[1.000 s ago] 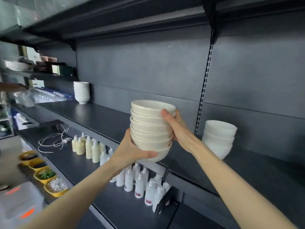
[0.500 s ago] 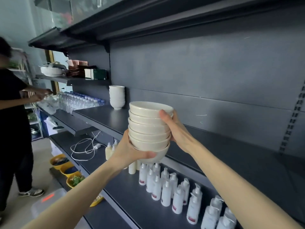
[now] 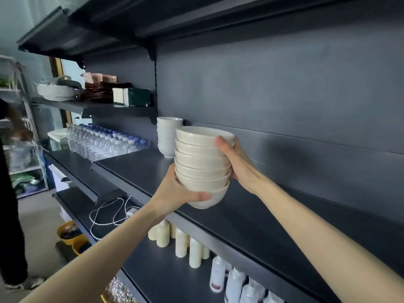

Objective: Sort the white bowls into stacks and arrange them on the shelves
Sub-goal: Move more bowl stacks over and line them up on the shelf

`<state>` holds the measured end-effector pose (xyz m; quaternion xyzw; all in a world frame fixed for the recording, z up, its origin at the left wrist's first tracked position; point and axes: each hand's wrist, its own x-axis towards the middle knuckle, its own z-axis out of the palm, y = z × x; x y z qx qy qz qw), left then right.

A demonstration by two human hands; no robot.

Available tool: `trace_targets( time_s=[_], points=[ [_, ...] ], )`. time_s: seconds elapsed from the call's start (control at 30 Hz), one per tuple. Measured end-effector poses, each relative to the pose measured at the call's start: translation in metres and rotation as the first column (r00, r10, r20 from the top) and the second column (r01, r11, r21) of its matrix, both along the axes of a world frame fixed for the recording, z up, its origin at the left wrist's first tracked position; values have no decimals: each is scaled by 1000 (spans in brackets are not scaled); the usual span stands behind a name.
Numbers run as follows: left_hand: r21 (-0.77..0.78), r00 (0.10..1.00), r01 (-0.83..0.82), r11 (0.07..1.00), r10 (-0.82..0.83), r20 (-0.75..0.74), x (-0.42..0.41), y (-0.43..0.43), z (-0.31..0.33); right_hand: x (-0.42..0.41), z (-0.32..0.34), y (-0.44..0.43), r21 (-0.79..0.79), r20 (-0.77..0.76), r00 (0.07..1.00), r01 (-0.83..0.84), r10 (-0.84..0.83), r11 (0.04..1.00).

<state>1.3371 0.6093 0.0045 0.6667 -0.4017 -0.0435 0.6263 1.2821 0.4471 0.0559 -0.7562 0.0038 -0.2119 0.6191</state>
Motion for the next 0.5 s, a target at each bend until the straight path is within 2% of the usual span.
trace_targets(
  time_s=[0.23,0.5],
  points=[
    [-8,995,96,995,-96,4,130,1,-3,117,-4,8,-21,-7,995,100,-100,995],
    [92,941,339,936,-337,-31,268,-13,-13,219,-25,10,31,-1,942,334,-335,942]
  ],
)
